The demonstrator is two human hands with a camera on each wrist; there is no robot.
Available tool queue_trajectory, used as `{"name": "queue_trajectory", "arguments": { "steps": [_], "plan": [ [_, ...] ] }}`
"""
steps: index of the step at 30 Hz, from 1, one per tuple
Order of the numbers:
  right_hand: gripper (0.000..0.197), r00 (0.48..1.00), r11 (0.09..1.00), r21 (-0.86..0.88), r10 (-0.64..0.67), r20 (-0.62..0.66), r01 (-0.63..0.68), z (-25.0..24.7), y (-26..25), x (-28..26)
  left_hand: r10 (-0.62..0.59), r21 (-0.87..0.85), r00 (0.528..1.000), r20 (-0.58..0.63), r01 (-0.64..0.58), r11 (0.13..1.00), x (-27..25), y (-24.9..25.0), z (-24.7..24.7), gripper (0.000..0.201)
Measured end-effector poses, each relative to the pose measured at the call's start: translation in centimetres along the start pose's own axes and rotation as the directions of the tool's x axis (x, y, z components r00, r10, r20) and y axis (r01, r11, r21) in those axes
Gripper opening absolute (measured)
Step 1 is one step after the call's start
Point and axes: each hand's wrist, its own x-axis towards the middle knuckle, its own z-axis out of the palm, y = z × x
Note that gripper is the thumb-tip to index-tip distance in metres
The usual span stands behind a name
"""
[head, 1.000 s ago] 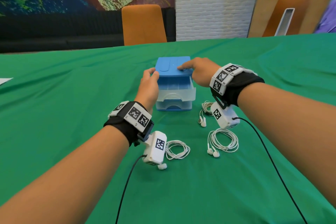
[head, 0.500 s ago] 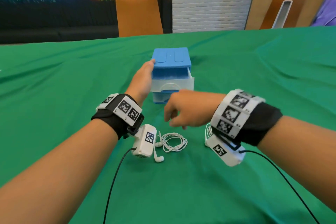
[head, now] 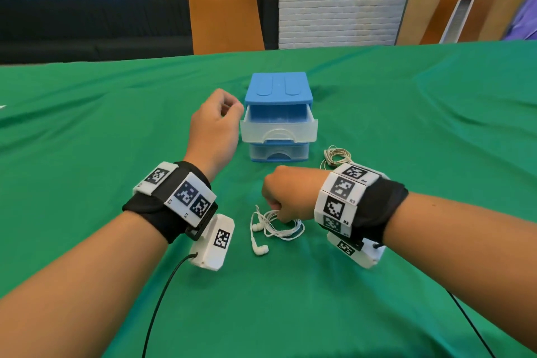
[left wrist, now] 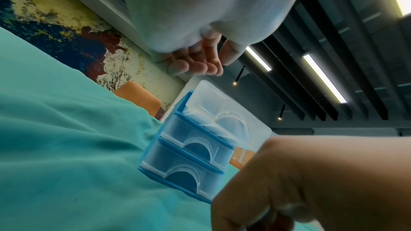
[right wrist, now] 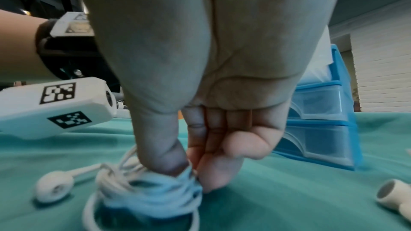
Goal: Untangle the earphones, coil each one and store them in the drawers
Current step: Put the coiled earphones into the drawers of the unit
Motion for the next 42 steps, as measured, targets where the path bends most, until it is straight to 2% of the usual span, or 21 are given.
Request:
{"name": "queue_trajectory", "arguments": {
  "steps": [4, 6, 7, 8, 9, 10, 12, 13, 14, 16, 18, 22, 24, 26, 29, 31, 33, 36, 40, 42],
  "plan": [
    [0.015, 1.0, 1.0, -0.004, -0.014, 0.016, 0.014, -0.1, -0.1, -0.1, 0.038, 0.077, 0.993, 0.114, -0.047, 0.996, -1.3, 0.1, -0.1, 0.025],
    [0.02, 1.0, 1.0, 0.006, -0.015, -0.003, 0.015, -0.1, 0.1, -0.3, -0.025, 0.102, 0.979, 0.202, 0.004, 0.995, -1.7, 0.2, 0.0, 0.024],
    [0.022, 1.0, 1.0, 0.016, -0.015, -0.015, 0.016, -0.1, 0.3, -0.4, -0.092, 0.148, 0.95, 0.299, 0.049, 0.988, -1.8, 0.2, 0.1, 0.024],
    [0.021, 1.0, 0.999, 0.027, -0.018, -0.024, 0.019, -0.2, 0.5, -0.6, -0.17, 0.228, 0.891, 0.421, 0.078, 0.971, -2.0, 0.2, 0.2, 0.023],
    [0.018, 0.999, 0.999, 0.042, -0.026, -0.034, 0.028, -0.3, 0.8, -0.7, -0.246, 0.333, 0.804, 0.542, 0.063, 0.941, -2.2, 0.2, 0.3, 0.022],
    [0.013, 0.998, 0.998, 0.053, -0.032, -0.046, 0.034, -0.4, 1.1, -0.9, -0.307, 0.425, 0.707, 0.637, 0.01, 0.905, -2.4, 0.2, 0.4, 0.02],
    [0.01, 0.996, 0.996, 0.077, -0.03, -0.078, 0.036, -0.6, 1.6, -1.1, -0.396, 0.525, 0.536, 0.746, -0.107, 0.844, -2.9, 0.3, 0.6, 0.021],
    [0.017, 0.996, 0.995, 0.091, -0.027, -0.09, 0.035, -0.5, 1.7, -1.1, -0.43, 0.546, 0.474, 0.768, -0.134, 0.827, -3.1, 0.4, 0.8, 0.023],
    [0.022, 0.995, 0.994, 0.101, -0.02, -0.094, 0.029, -0.4, 1.9, -1.1, -0.454, 0.559, 0.431, 0.78, -0.152, 0.815, -3.3, 0.6, 0.9, 0.025],
    [0.02, 0.996, 0.994, 0.106, -0.007, -0.091, 0.017, 0.1, 1.8, -1.1, -0.484, 0.582, 0.386, 0.785, -0.193, 0.79, -3.8, 1.1, 1.3, 0.028],
    [0.006, 0.996, 0.993, 0.117, -0.003, -0.089, 0.013, 0.5, 1.8, -1.1, -0.51, 0.607, 0.39, 0.767, -0.184, 0.773, -4.2, 1.2, 1.7, 0.027],
    [0.008, 0.993, 0.986, 0.164, -0.005, -0.115, 0.024, 0.9, 2.3, -1.0, -0.488, 0.541, 0.422, 0.764, -0.007, 0.841, -4.4, 0.8, 2.2, 0.02],
    [0.01, 0.992, 0.982, 0.189, 0.004, -0.129, 0.021, 1.2, 2.4, -0.9, -0.47, 0.486, 0.432, 0.77, 0.081, 0.87, -4.4, 0.4, 2.3, 0.027],
    [0.012, 0.994, 0.979, 0.206, 0.011, -0.113, 0.012, 1.4, 2.4, -0.7, -0.457, 0.459, 0.451, 0.766, 0.114, 0.881, -4.6, -0.1, 2.4, 0.038],
    [0.015, 0.998, 0.978, 0.209, 0.0, -0.068, 0.014, 1.6, 2.2, -0.5, -0.449, 0.445, 0.488, 0.748, 0.134, 0.886, -4.8, -0.4, 2.3, 0.043],
    [0.019, 0.997, 0.977, 0.211, -0.005, -0.072, 0.02, 1.4, 2.3, -0.5, -0.422, 0.451, 0.512, 0.748, 0.075, 0.889, -4.7, -0.3, 2.2, 0.043],
    [0.019, 0.994, 0.973, 0.23, 0.005, -0.112, 0.021, 0.9, 2.5, -0.6, -0.376, 0.435, 0.531, 0.76, 0.015, 0.9, -4.6, -0.2, 2.1, 0.042],
    [0.016, 0.981, 0.962, 0.273, 0.032, -0.192, 0.022, -0.6, 3.3, -1.2, -0.3, 0.337, 0.574, 0.762, 0.045, 0.94, -4.2, 0.2, 2.0, 0.036],
    [0.016, 0.954, 0.934, 0.356, 0.076, -0.29, 0.034, -3.1, 5.0, -2.5, -0.207, 0.163, 0.638, 0.742, 0.129, 0.978, -2.7, 2.5, 1.5, 0.044],
    [0.014, 0.939, 0.918, 0.394, 0.1, -0.33, 0.04, -4.8, 5.6, -3.1, -0.162, 0.118, 0.687, 0.709, 0.11, 0.987, -1.6, 4.1, 0.9, 0.045]
  ]
}}
